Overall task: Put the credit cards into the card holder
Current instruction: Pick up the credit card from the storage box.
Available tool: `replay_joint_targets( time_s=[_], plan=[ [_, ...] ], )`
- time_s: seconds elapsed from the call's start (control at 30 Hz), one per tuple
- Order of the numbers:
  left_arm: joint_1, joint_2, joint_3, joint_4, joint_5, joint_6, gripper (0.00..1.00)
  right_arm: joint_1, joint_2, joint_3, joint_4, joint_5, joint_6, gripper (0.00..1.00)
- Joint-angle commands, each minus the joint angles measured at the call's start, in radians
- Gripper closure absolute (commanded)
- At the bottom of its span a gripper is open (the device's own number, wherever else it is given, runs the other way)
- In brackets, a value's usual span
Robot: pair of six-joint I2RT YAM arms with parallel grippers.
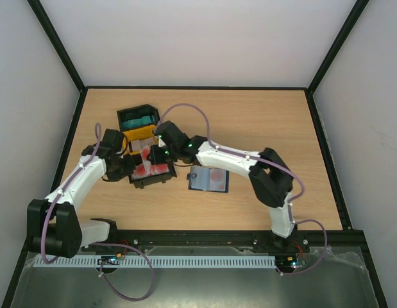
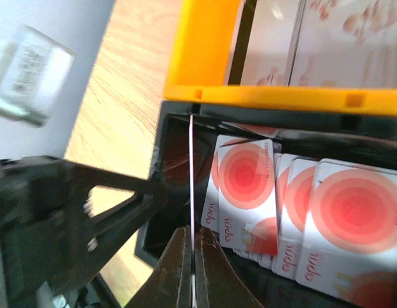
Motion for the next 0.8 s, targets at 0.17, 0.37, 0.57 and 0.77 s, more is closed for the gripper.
replay_joint_targets(
  time_s=[0.17, 0.37, 0.57, 0.77],
  plan=[
    [0.094, 0.011, 0.069, -0.006, -0.148, 0.017, 0.80, -0.049, -0.261, -0.180, 0.032, 0.166, 0.057, 0.98],
    [0.116, 0.027, 0.105, -0.013, -0.226, 0.020, 0.75, -0.056, -0.404, -0.271, -0.008, 0.239, 0.124, 0.98],
    [0.110, -0.070, 0.179, -0.001, -0.133, 0.049, 0.61, -0.058, -0.594, -0.463, 0.027, 0.272, 0.221, 0.98],
    [0.034, -0.236, 0.159, 0.112, 0.249, -0.031, 0.36, -0.100, -0.800, -0.734, 0.174, 0.165, 0.397, 0.98]
  ],
)
